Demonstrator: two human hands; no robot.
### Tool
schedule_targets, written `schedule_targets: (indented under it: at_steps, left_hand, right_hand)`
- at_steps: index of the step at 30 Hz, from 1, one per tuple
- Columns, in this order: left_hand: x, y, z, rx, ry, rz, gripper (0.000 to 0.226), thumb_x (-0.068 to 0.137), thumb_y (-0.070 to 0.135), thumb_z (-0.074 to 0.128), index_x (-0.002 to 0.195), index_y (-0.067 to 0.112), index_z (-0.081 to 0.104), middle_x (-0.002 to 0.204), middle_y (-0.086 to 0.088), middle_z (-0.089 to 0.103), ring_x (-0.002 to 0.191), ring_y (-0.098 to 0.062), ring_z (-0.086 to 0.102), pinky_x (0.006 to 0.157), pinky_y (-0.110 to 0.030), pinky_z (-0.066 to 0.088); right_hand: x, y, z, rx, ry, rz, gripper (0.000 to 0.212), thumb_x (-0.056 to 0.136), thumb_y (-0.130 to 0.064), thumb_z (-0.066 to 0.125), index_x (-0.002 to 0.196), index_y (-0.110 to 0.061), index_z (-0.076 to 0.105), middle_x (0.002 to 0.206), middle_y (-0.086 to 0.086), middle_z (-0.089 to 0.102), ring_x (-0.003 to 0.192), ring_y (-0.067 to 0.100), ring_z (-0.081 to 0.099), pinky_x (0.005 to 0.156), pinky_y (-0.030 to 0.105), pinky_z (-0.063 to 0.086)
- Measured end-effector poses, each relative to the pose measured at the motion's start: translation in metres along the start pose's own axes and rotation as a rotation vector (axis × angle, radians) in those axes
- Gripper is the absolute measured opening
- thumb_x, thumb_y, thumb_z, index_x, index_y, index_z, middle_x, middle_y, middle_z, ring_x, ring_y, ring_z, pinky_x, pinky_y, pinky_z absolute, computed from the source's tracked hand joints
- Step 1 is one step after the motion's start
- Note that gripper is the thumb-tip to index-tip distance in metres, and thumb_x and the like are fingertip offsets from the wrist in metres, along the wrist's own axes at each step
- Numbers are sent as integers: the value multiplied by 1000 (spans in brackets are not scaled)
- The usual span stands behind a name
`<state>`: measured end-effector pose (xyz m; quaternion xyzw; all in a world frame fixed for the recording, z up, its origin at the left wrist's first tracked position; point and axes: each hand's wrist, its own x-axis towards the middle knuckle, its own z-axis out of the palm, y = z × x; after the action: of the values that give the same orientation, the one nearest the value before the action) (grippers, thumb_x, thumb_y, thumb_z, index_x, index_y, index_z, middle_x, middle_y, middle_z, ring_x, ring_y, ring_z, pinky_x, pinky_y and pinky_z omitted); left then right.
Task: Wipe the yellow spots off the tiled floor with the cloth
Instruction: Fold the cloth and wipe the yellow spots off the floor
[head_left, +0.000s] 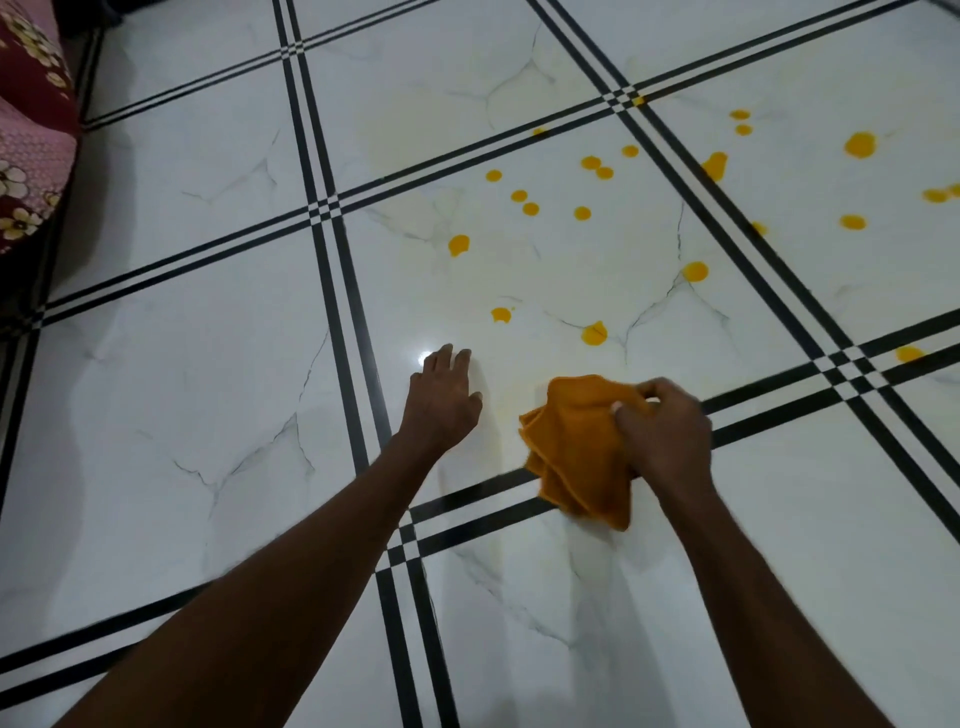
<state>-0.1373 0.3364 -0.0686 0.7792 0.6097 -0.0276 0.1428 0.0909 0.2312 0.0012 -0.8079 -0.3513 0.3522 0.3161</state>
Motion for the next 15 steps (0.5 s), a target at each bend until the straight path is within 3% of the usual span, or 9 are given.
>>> schedule_targets:
  at_steps: [3,7,9,13,15]
  left_hand:
    - [3,3,1,5,13,5,65,97,32,54,154,10,30,161,-16,27,148,-32,26,114,-49,33]
    - [7,6,1,10,23,12,65,98,32,53,154,11,30,161,-16,28,148,-32,26,113,-48,33]
    - [11,8,0,10,18,13,65,98,32,53,154,11,29,161,-16,27,148,-33,26,113,-48,33]
    - [14,11,1,-13,14,7,63,99,32,52,154,11,30,161,-16,28,148,-33,25,115,-49,32]
    - [15,11,4,-22,21,13,61,99,31,51,154,11,31,161,-16,29,148,-32,26,115,-49,32]
  right_hand:
    - [7,-31,-24,-61,223,-269,20,92,-19,65,111,-15,67,101,7,72,92,26,63,82,31,44]
    - [27,-44,-14,-293,277,-532,22,93,-18,65,113,-21,69,96,2,71,83,19,62,72,31,47]
    - [32,-29,4,-482,187,-562,21,95,-17,61,115,-20,67,102,3,68,86,17,58,72,30,45]
    - [23,23,37,-799,-192,-472,35,102,-42,47,120,-16,63,115,8,66,100,24,62,86,37,49]
    - [24,35,37,-720,-113,-495,34,101,-38,51,114,-10,67,110,13,70,97,31,66,88,44,53]
